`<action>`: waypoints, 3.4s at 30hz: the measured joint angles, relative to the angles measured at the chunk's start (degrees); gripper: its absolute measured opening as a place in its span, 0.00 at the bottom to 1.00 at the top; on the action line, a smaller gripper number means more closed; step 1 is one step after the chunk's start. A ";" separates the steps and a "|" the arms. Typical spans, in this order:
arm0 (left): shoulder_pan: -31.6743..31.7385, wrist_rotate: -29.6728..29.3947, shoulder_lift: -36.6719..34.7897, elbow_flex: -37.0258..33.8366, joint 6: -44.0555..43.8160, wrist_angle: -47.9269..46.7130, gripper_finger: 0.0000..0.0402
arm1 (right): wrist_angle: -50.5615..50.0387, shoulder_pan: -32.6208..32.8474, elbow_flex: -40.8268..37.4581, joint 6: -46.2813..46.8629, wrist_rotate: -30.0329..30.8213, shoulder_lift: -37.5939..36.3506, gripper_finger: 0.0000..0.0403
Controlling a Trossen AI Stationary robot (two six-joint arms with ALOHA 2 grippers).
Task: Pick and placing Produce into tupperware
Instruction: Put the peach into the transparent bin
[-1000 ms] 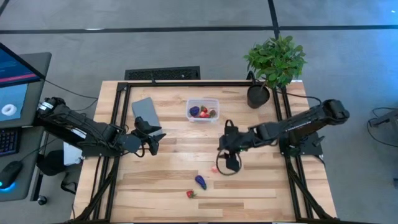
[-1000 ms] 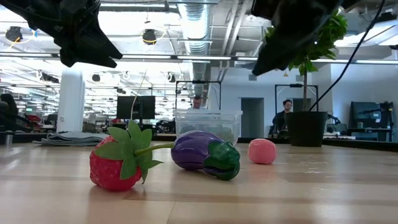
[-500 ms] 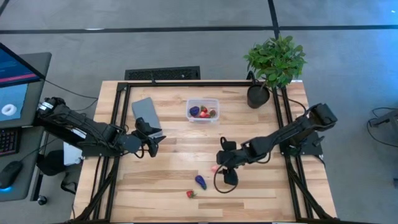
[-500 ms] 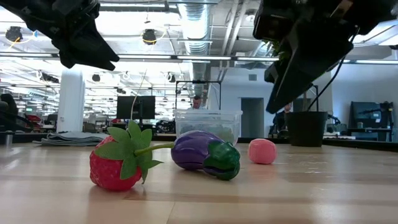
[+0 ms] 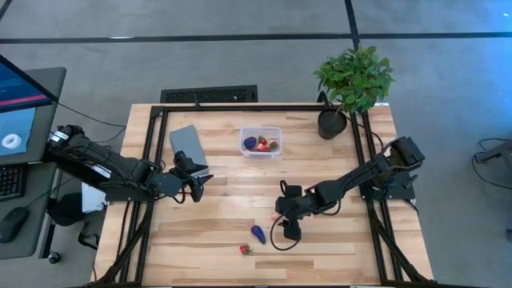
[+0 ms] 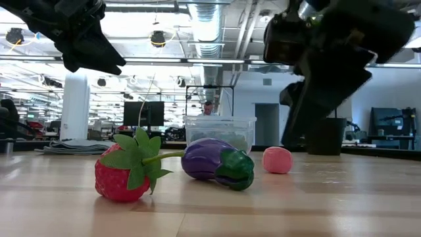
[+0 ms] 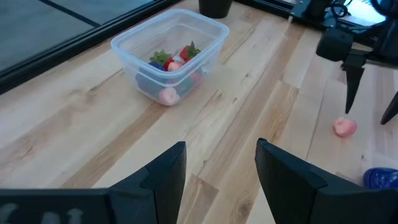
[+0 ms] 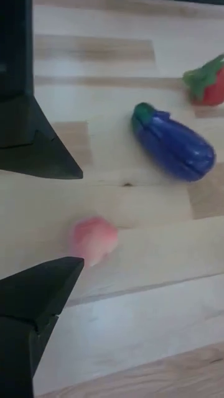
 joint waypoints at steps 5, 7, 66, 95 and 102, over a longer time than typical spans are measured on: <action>-0.02 0.02 0.00 0.00 0.00 -0.06 0.45 | 0.13 -1.00 0.01 0.62 1.23 -0.02 0.60; -0.02 0.00 0.00 0.00 0.00 -0.33 0.45 | 0.23 -1.51 0.01 0.62 1.36 -0.02 0.60; -0.02 -0.04 -0.02 0.02 -0.07 -2.36 0.45 | 4.93 -2.74 0.20 -2.50 -0.76 4.72 0.60; -0.02 -0.07 -0.02 0.02 -0.73 -2.74 0.45 | 1.88 -1.87 6.90 -2.00 1.24 11.87 0.62; -0.02 -0.04 -0.02 0.02 -0.83 -2.85 0.45 | 0.20 -1.99 7.22 -2.09 1.47 12.07 0.61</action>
